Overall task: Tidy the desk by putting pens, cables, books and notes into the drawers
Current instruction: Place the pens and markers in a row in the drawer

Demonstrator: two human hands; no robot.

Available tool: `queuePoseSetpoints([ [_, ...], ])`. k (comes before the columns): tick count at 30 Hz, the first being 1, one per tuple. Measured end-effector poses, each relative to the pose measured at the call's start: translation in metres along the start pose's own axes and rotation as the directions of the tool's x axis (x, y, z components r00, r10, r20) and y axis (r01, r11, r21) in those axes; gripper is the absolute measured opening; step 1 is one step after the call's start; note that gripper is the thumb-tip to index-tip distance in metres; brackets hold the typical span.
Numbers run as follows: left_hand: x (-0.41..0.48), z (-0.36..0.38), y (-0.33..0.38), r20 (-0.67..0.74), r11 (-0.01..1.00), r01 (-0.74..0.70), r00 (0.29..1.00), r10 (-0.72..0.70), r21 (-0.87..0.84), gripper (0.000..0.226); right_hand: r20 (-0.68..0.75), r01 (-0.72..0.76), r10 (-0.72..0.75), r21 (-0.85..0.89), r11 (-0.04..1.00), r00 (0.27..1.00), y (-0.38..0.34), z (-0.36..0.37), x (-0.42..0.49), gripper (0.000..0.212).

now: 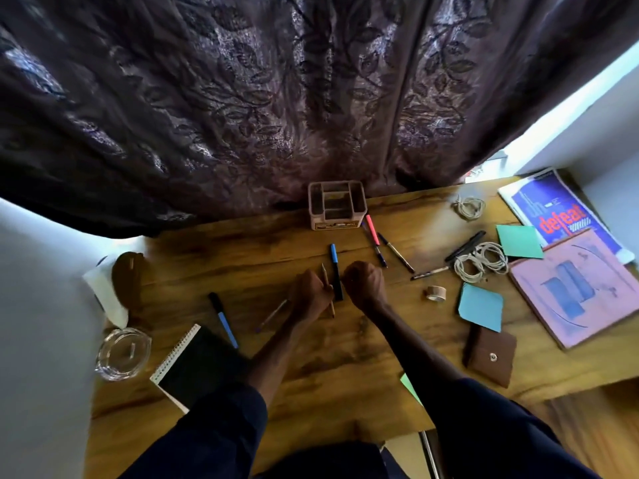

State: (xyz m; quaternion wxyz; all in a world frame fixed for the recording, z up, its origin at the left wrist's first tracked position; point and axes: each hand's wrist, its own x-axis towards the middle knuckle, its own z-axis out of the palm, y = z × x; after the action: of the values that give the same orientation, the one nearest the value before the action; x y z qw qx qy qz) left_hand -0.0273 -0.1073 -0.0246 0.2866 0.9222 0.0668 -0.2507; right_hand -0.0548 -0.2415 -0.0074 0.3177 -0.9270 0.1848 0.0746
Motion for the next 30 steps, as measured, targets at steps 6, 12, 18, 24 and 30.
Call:
queuePoseSetpoints([
  [6, -0.012, 0.0, -0.008, -0.001, 0.998, 0.041, 0.999, -0.041, -0.052, 0.023, 0.088, -0.126, 0.124, 0.016, 0.992, 0.988, -0.005, 0.017, 0.01, 0.019],
  [12, -0.021, 0.005, -0.008, -0.003, 0.997, 0.073, 0.997, -0.073, -0.013, 0.016, 0.076, -0.159, 0.159, -0.016, 0.987, 0.984, 0.02, 0.019, -0.006, 0.014],
  [18, -0.052, 0.016, 0.009, 0.027, 0.999, -0.031, 0.999, 0.03, 0.015, 0.016, -0.05, -0.155, 0.156, 0.033, 0.987, 0.986, 0.063, -0.017, -0.06, 0.019],
  [24, -0.093, 0.046, 0.044, 0.117, 0.981, -0.186, 0.977, 0.179, 0.054, 0.022, -0.205, -0.151, 0.186, 0.173, 0.973, 0.961, 0.1, -0.05, -0.117, 0.016],
  [30, -0.158, 0.089, 0.085, 0.213, 0.937, -0.348, 0.919, 0.332, 0.041, 0.03, -0.353, -0.156, 0.258, 0.293, 0.943, 0.899, 0.153, -0.084, -0.192, 0.017],
])
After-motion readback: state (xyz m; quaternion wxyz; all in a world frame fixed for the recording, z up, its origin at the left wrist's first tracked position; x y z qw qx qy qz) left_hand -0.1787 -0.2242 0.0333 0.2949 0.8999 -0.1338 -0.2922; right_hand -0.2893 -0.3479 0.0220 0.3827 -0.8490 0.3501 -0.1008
